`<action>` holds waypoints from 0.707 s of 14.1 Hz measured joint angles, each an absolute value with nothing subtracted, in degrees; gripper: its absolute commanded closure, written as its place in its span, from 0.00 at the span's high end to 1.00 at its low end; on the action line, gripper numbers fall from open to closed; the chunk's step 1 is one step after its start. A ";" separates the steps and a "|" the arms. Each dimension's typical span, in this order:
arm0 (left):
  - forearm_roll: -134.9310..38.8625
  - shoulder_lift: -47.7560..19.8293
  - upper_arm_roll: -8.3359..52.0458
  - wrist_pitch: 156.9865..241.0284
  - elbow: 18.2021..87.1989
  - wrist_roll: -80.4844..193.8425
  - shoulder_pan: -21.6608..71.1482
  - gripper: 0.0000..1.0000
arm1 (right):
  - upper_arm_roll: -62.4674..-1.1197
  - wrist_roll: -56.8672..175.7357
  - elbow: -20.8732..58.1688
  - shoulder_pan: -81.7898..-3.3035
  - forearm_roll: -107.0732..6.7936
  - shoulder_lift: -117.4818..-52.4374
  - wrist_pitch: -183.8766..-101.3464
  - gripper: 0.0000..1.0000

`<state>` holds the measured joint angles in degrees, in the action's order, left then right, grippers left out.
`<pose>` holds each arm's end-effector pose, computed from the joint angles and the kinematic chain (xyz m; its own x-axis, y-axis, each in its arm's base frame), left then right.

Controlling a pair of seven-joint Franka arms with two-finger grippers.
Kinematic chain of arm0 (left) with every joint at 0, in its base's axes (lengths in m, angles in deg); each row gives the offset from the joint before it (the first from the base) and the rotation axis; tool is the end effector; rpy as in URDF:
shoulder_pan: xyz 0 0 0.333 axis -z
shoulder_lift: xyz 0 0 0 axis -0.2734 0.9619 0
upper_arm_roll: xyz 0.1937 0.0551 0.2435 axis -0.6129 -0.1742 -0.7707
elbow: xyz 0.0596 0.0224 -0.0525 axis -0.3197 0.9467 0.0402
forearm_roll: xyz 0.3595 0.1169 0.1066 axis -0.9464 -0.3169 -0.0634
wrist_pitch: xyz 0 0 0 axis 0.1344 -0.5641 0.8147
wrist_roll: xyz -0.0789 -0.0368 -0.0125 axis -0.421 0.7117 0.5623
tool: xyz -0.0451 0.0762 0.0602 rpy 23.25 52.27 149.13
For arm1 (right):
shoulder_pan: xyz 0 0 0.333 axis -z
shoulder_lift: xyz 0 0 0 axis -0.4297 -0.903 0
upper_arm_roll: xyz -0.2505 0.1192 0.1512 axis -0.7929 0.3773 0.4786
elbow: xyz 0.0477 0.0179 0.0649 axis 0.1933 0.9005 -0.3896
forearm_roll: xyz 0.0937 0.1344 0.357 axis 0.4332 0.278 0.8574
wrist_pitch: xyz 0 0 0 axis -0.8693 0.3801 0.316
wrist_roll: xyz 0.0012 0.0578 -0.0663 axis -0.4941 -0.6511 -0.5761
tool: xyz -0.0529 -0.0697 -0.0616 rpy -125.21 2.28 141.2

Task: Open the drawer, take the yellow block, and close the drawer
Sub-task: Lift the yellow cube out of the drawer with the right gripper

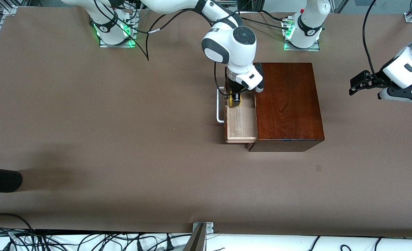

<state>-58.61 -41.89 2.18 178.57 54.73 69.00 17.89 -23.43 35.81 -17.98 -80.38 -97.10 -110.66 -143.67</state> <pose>0.5447 -0.0025 0.5604 0.9920 -0.1154 -0.0512 -0.1166 -0.9930 -0.0209 0.4333 0.6464 0.3156 0.0083 0.9999 0.0149 0.9887 -0.0104 0.1497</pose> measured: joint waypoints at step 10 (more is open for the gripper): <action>-58.61 -42.02 2.19 178.83 54.74 69.08 17.89 1.00 | -25.48 41.35 -24.05 -73.04 -96.64 -96.06 -126.55 0.00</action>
<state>-58.61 -42.02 2.19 178.83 54.74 69.08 17.89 -25.48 41.35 -24.05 -73.04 -96.64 -96.06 -126.55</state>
